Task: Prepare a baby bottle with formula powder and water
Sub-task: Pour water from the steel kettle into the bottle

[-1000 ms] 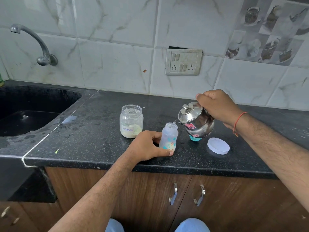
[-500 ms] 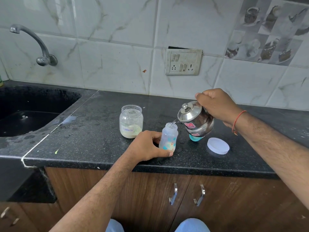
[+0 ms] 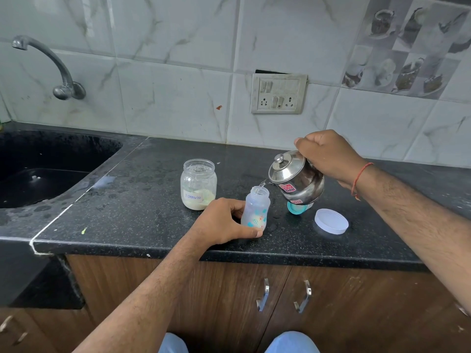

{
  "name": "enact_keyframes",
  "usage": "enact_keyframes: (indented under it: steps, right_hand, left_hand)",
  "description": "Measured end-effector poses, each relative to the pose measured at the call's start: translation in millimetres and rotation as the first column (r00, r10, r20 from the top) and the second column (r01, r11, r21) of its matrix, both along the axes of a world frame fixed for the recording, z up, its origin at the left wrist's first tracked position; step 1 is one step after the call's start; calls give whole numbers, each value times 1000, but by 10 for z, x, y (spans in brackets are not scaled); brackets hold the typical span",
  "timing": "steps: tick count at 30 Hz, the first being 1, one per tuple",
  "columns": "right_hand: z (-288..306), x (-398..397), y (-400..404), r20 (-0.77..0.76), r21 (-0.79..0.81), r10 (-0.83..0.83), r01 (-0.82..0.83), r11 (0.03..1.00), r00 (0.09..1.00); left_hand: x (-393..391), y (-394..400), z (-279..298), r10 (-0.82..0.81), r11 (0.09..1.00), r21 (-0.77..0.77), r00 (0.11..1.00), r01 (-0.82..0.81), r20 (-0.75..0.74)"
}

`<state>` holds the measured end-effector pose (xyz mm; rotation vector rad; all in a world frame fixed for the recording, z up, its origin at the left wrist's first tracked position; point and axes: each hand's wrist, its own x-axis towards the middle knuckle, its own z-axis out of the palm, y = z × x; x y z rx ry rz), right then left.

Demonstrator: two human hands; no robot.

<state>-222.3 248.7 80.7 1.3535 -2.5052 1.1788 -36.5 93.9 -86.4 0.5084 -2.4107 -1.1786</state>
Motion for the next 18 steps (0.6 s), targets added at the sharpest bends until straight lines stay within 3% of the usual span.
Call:
enact_keyframes:
  steps: [18]
  right_hand:
    - [19, -12, 17, -34, 31, 10, -9, 999, 999]
  left_hand:
    - [8, 4, 20, -11, 1000, 1, 1000, 11, 17]
